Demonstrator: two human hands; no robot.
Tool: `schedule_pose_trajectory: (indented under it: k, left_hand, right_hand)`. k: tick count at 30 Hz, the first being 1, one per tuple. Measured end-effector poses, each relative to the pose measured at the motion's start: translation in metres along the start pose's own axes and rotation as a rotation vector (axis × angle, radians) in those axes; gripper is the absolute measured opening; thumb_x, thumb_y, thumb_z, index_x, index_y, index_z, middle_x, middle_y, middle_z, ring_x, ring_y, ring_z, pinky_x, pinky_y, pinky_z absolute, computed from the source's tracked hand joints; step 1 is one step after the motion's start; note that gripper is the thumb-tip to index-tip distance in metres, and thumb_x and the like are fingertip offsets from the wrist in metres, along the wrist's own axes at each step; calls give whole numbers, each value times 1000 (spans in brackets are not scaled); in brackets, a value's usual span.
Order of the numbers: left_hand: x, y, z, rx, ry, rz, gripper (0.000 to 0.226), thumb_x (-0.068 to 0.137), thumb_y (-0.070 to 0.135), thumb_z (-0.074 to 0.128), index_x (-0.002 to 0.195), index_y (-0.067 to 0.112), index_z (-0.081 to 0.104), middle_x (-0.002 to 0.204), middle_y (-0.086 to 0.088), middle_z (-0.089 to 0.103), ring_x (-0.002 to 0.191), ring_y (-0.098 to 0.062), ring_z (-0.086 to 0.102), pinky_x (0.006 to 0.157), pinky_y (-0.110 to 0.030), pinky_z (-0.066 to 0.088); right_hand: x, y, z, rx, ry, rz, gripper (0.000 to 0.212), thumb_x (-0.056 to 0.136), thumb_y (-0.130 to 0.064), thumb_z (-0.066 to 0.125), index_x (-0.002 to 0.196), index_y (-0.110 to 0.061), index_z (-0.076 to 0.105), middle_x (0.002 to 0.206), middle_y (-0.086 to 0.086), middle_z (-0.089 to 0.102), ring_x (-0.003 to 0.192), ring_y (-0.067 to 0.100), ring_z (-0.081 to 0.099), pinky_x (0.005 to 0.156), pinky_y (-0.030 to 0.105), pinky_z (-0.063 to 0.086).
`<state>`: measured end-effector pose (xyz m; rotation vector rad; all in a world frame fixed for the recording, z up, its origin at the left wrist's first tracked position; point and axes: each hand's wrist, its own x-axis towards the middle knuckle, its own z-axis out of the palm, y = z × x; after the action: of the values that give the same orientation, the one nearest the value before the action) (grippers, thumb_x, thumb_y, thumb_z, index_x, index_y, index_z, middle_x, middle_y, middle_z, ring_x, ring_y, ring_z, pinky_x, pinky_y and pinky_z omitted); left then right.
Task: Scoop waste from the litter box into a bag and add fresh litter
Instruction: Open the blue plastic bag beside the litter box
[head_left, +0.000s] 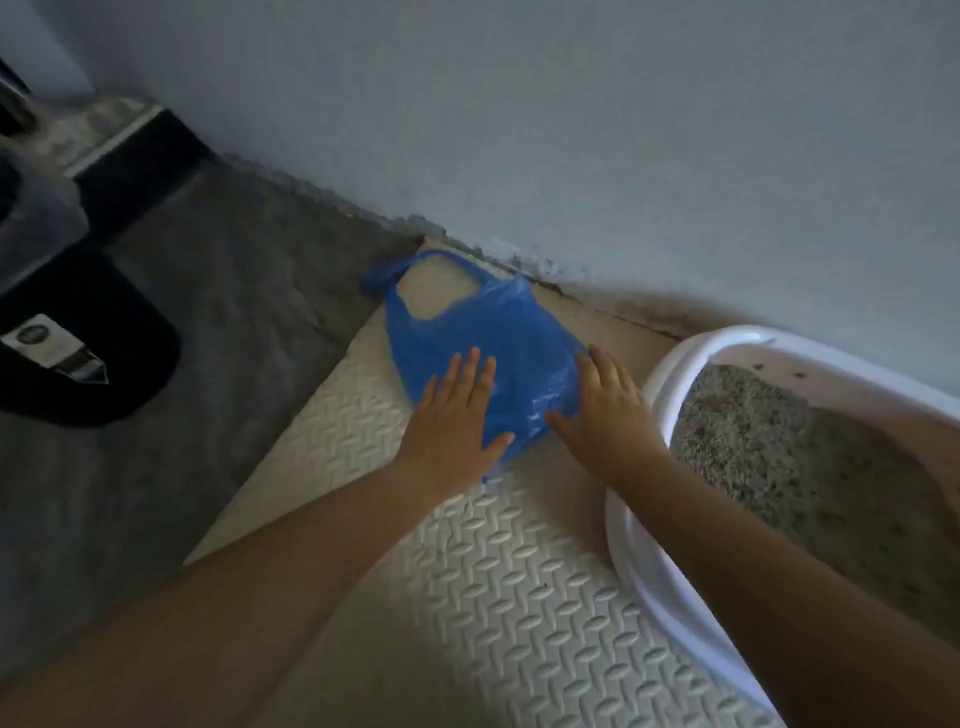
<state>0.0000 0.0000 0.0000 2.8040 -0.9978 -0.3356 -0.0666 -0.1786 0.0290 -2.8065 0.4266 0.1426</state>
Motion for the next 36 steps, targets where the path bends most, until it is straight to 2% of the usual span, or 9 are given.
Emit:
schedule_pose_trajectory:
  k: [4, 9, 13, 16, 18, 22, 28, 32, 36]
  left_hand:
    - [7, -11, 18, 130, -38, 19, 85, 95, 57, 34, 149, 14, -15, 158, -8, -20, 146, -26, -16, 119, -45, 3]
    - [22, -29, 25, 101, -48, 4, 86, 94, 56, 38, 150, 16, -15, 157, -8, -22, 146, -27, -15, 119, -47, 6]
    - [23, -35, 30, 78, -103, 18, 85, 94, 54, 39, 150, 16, -13, 159, -7, -15, 147, -26, -6, 118, -48, 12]
    - [17, -43, 35, 96, -144, 28, 84, 95, 52, 39, 150, 16, -14, 160, -7, -10, 147, -25, -1, 118, -45, 12]
    - [12, -50, 34, 105, -155, 40, 84, 95, 51, 39, 150, 16, -14, 160, -6, -9, 147, -25, 1, 118, -43, 12]
    - [1, -63, 31, 129, -174, 93, 82, 96, 49, 39, 150, 17, -13, 160, -5, -9, 148, -23, 2, 118, -41, 13]
    - [-45, -70, 33, 77, -211, 157, 78, 97, 49, 38, 150, 21, -12, 159, 0, -14, 147, -16, 8, 117, -37, 14]
    - [-72, -74, 32, 48, -108, 199, 73, 97, 48, 39, 152, 20, 1, 161, -1, 3, 142, -18, 25, 112, -34, 23]
    - [-60, -72, 15, 31, 42, 157, 68, 96, 44, 43, 152, 17, 14, 157, -3, 21, 139, -21, 31, 111, -34, 27]
  right_hand:
    - [16, 2, 16, 84, -70, 92, 82, 88, -37, 61, 149, -7, 15, 157, 13, 14, 145, 29, 12, 118, 39, 16]
    - [40, 1, 18, -6, -34, 34, 90, 88, -35, 62, 151, -10, 3, 159, 9, 11, 147, 25, 6, 119, 40, 13]
    - [48, -7, 15, -79, -66, 29, 79, 90, -31, 59, 150, -11, 12, 143, 13, 40, 134, 30, 35, 110, 39, 28]
    - [44, -6, 19, -75, -79, 93, 54, 92, -20, 47, 142, -18, 29, 122, 12, 57, 109, 33, 55, 88, 41, 45]
    - [36, -6, 22, -70, -101, 123, 46, 92, -18, 41, 138, -21, 35, 116, 10, 61, 101, 33, 59, 81, 39, 50]
    - [15, -4, 25, -65, -100, 68, 47, 92, -16, 41, 138, -26, 37, 117, 5, 63, 104, 31, 60, 85, 38, 49]
    - [-35, -19, 28, -81, -237, 10, 48, 93, -18, 41, 138, -31, 34, 115, 4, 63, 104, 30, 60, 84, 35, 47]
    - [-67, -27, 32, -92, -285, -79, 43, 93, -30, 45, 136, -31, 36, 113, -3, 64, 104, 24, 61, 85, 33, 48]
    - [-52, -31, 24, 42, -98, -107, 39, 92, -35, 52, 130, -26, 46, 123, -5, 56, 104, 21, 59, 83, 34, 48]
